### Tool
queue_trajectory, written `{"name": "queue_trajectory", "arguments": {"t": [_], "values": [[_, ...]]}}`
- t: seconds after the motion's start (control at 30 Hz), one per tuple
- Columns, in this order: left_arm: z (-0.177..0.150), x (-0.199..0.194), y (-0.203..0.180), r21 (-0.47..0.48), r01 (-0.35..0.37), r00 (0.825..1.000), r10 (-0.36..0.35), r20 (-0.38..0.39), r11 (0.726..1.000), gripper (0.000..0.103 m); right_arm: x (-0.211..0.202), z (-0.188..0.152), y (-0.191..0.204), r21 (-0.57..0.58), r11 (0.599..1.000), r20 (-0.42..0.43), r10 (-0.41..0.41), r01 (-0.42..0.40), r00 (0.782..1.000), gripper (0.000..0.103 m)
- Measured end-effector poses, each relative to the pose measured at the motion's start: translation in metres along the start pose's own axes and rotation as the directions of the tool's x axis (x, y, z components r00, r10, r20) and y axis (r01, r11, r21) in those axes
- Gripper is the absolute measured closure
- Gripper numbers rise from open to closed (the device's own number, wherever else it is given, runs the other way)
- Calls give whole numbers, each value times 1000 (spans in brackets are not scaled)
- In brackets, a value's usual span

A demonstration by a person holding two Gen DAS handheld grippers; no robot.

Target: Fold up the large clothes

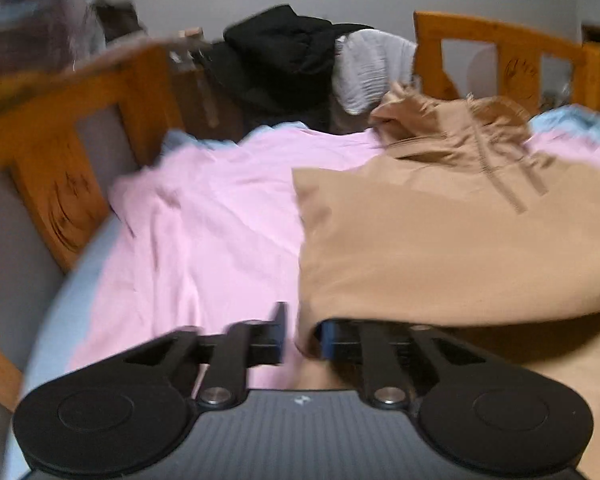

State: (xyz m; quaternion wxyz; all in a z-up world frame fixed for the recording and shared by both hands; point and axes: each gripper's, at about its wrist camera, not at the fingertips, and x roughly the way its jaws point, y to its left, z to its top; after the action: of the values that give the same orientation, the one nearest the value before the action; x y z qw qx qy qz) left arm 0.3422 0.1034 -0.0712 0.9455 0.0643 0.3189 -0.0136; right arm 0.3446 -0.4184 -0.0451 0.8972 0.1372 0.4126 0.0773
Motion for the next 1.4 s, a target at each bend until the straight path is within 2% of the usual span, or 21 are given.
{"name": "queue_trajectory", "arguments": {"t": [0.03, 0.07, 0.13, 0.17, 0.2, 0.3, 0.47, 0.5, 0.53, 0.6, 0.77, 0.87, 0.93, 0.97, 1.03, 1.1, 1.17, 1.23, 1.3, 1.37, 1.4], "values": [[-2, -6, 6, -35, 25, 1000, -25, -3, 999, 40, 0, 0, -1, -4, 1000, 0, 1, -1, 1000, 93], [-6, -15, 13, -74, 42, 999, -41, 6, 996, 37, -1, 0, 0, 5, 1000, -2, 2, -2, 1000, 87], [-13, -33, 20, -126, 77, 997, -75, 24, 989, 34, -6, -4, -11, 52, 998, -10, 32, -31, 999, 52], [-15, -41, 25, -157, 100, 995, -96, 29, 983, 32, -11, -6, -19, 85, 995, -31, 45, -42, 999, 42], [-17, -49, 30, -188, 115, 993, -110, 40, 975, 28, -11, -11, -24, 115, 992, -51, 53, -47, 997, 35], [-14, -63, 37, -255, 141, 989, -125, 80, 957, 23, -12, -34, -37, 177, 982, -120, 90, -67, 989, 32], [14, -36, 22, -286, 117, 993, -105, 58, 951, 21, -2, -71, -41, 208, 977, -202, 91, -48, 975, 40], [19, -24, 16, -278, 96, 995, -91, 33, 956, 23, -3, -73, -37, 201, 978, -195, 85, -44, 977, 53], [23, -13, 11, -268, 79, 997, -81, 6, 960, 28, -3, -72, -32, 185, 981, -206, 97, -59, 974, 81], [27, 10, 3, -249, 25, 997, -44, -68, 968, 40, -7, -69, -22, 128, 991, -219, 70, -43, 973, 102], [14, 37, -9, -149, -9, 993, -9, -119, 989, 33, -38, -50, 11, -133, 988, -94, -85, 72, 992, 102], [9, 39, -14, -88, -17, 994, 8, -107, 996, 30, -18, -57, 2, -151, 981, -171, -146, 121, 974, 100], [11, 29, -12, -116, -26, 996, 16, -87, 993, 28, -7, -69, 1, -167, 969, -189, -212, 182, 959, 88], [11, 21, -12, -126, -32, 998, 24, -62, 992, 28, -9, -72, 3, -161, 967, -178, -227, 199, 958, 88], [11, 1, -11, -108, 7, 999, -2, 49, 994, 16, -28, -76, 16, -179, 965, -124, -213, 189, 969, 84], [10, -12, -20, -27, 35, 984, -30, 175, 999, 14, -42, -79, 38, -256, 954, -57, -177, 157, 983, 75], [14, -9, -32, 52, 48, 975, -58, 215, 997, 14, -43, -83, 61, -284, 954, -23, -110, 99, 994, 73], [18, 7, -44, 88, 78, 981, -92, 170, 993, 14, -27, -86, 85, -297, 953, -22, -72, 62, 997, 71], [19, 30, -56, 122, 61, 994, -71, 86, 991, 15, -5, -93, 102, -337, 939, -43, -82, 63, 996, 70], [16, 58, -63, 162, -2, 1000, 3, -7, 987, 15, 27, -103, 116, -394, 913, -139, -177, 109, 974, 70], [15, 66, -62, 148, 3, 1000, 0, -22, 989, 14, 35, -110, 117, -414, 902, -162, -203, 121, 966, 70]]}}
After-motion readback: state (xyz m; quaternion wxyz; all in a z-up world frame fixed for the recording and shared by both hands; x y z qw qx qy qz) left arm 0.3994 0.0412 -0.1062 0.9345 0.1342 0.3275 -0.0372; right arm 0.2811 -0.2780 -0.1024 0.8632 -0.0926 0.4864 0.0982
